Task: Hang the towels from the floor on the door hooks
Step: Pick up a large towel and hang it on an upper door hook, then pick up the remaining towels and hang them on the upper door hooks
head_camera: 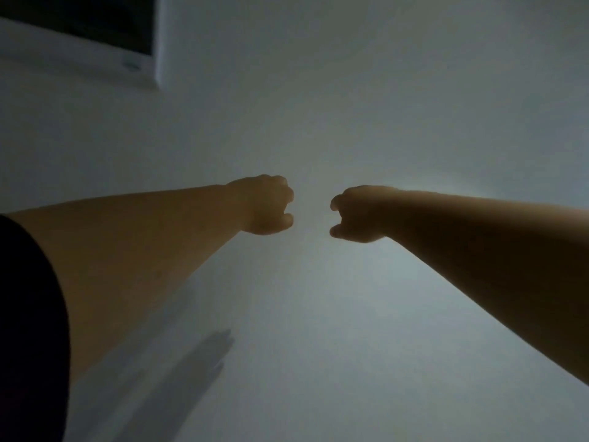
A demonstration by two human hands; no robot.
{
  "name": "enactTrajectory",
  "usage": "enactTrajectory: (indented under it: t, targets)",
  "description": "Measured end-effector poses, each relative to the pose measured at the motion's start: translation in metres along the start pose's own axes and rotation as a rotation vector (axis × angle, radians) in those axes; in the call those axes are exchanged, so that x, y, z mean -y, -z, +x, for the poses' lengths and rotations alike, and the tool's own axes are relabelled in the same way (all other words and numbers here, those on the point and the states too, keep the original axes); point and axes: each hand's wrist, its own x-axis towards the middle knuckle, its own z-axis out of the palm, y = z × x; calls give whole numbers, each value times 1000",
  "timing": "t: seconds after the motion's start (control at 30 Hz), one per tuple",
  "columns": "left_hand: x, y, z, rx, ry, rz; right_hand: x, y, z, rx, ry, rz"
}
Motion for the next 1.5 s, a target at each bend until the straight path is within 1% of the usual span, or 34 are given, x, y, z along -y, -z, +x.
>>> enactTrajectory:
  t: [0.17, 0.33, 0.63, 0.87, 1.03, 1.23, 1.5]
  targets:
    - [-103, -25, 45, 39, -53, -74, -91, -61, -44, 76, -71, -36]
    - [-194, -59, 88, 95, -140, -105, -167, -124, -95, 197, -160, -66]
    - [-365, -92, 164, 132, -402, -253, -278, -206, -178, 361, -384, -66]
    - [-497, -140, 211, 143, -642, -390, -353, -279, -225, 499, -578, -64]
    - [-556, -190, 260, 185, -791, -434, -397, -331, -229, 554, -665, -95]
    - [-605, -238, 324, 190, -890, -456, -436, -395, -225, 610, -794, 10]
    - [-686, -279, 362, 237, -995, -515, -482, -465, -221, 665, -850, 77]
